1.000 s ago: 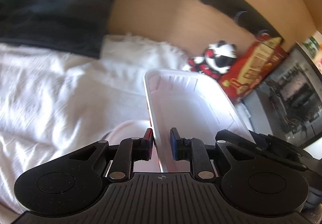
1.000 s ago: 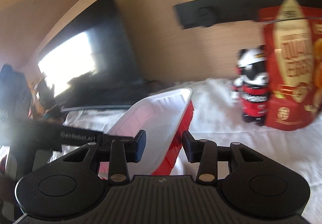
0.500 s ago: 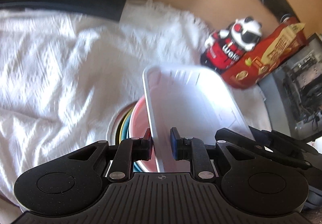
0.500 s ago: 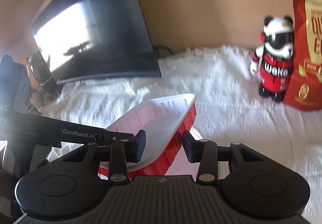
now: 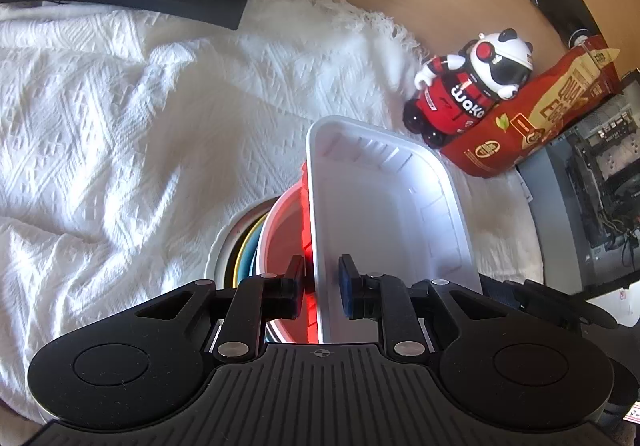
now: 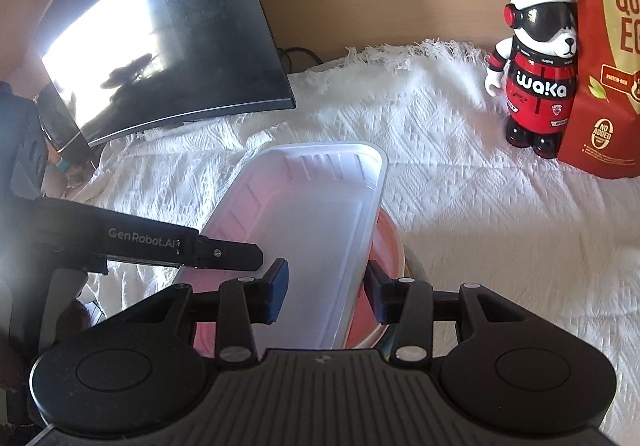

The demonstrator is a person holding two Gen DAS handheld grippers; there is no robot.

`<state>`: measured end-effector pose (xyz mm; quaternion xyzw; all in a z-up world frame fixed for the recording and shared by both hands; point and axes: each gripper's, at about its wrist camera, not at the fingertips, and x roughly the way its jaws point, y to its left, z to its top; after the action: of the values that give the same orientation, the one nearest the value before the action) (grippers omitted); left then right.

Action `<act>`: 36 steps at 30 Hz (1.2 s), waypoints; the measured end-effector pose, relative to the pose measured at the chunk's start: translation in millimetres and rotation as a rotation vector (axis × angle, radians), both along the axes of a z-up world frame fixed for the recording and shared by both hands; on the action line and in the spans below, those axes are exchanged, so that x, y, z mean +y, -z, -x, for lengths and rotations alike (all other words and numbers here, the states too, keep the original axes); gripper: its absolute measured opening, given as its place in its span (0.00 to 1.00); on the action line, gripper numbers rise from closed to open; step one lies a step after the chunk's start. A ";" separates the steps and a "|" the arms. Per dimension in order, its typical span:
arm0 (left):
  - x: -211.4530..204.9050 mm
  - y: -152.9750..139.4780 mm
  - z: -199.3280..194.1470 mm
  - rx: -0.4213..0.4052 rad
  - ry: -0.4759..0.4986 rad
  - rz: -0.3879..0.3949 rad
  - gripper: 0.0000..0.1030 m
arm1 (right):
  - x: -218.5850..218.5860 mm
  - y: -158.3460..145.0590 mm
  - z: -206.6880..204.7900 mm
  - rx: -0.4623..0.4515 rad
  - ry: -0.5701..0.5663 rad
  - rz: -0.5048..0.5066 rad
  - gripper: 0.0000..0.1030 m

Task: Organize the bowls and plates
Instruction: 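Lower the tray onto the white bowl of the stack with both grippers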

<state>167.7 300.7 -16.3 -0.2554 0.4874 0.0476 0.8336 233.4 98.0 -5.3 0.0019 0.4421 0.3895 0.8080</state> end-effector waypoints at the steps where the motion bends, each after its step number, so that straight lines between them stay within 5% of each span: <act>1: 0.3 0.5 -0.2 -0.002 -0.001 0.003 0.19 | -0.2 0.3 -1.1 0.002 0.000 -0.002 0.42; 36: 7.7 -14.9 14.6 -0.043 -0.048 0.091 0.19 | -11.7 -8.3 -0.9 0.008 -0.024 -0.043 0.44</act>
<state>153.1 308.4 -1.3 -0.3057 0.4647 0.0398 0.8301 234.3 86.3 3.0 0.0154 0.4369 0.4088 0.8011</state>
